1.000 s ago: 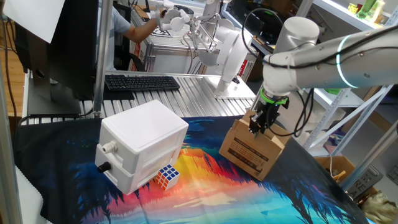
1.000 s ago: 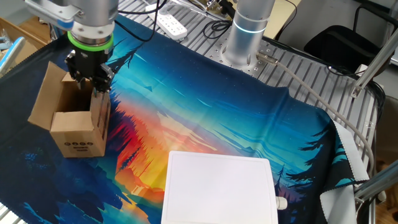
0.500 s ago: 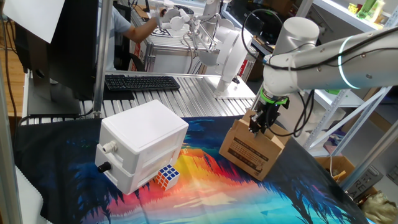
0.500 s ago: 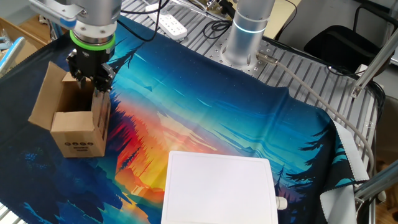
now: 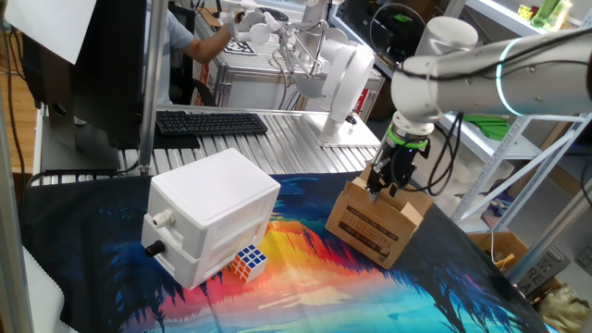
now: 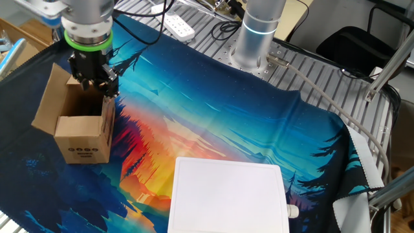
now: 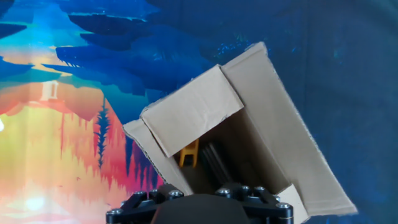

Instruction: Cover the box

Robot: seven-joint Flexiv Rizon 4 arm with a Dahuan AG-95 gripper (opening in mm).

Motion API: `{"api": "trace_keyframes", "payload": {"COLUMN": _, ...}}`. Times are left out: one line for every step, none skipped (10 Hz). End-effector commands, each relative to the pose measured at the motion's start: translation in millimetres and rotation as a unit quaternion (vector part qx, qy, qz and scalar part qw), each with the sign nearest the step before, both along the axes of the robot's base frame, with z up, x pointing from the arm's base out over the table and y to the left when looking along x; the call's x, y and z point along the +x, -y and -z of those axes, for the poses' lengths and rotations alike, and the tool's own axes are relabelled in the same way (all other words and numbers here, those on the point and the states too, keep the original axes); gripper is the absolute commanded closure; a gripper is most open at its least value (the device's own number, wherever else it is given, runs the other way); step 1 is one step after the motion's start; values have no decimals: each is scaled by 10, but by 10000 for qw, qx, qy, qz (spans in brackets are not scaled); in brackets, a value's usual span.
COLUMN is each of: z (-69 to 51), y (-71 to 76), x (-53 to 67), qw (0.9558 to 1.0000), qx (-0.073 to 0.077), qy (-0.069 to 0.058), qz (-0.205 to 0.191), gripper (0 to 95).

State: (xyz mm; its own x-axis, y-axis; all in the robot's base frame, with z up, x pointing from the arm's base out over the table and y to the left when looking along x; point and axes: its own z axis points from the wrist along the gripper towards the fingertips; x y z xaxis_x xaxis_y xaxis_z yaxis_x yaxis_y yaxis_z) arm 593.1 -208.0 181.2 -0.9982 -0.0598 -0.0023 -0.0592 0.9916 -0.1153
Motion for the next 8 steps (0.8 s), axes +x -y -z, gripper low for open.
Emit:
{"api": "trace_keyframes", "payload": {"z": -2, "y": -6, "x": -24, "qw": 10000, "qx": -43, "qy": 28, "qz": -54, "gripper": 380}}
{"api": "trace_keyframes", "payload": {"z": -2, "y": -6, "x": -24, "qw": 10000, "qx": -45, "qy": 45, "qz": -34, "gripper": 570}}
{"api": "trace_keyframes", "payload": {"z": -2, "y": -6, "x": -24, "qw": 10000, "qx": -56, "qy": 49, "qz": -10, "gripper": 570}}
{"api": "trace_keyframes", "payload": {"z": -2, "y": -6, "x": -24, "qw": 10000, "qx": -61, "qy": 32, "qz": -5, "gripper": 380}}
{"api": "trace_keyframes", "payload": {"z": -2, "y": -6, "x": -24, "qw": 10000, "qx": -69, "qy": -15, "qz": 41, "gripper": 380}}
{"api": "trace_keyframes", "payload": {"z": -2, "y": -6, "x": -24, "qw": 9999, "qx": -108, "qy": -19, "qz": 95, "gripper": 570}}
{"api": "trace_keyframes", "payload": {"z": -2, "y": -6, "x": -24, "qw": 9997, "qx": -166, "qy": -8, "qz": 155, "gripper": 380}}
{"api": "trace_keyframes", "payload": {"z": -2, "y": -6, "x": -24, "qw": 9997, "qx": -163, "qy": -18, "qz": 162, "gripper": 380}}
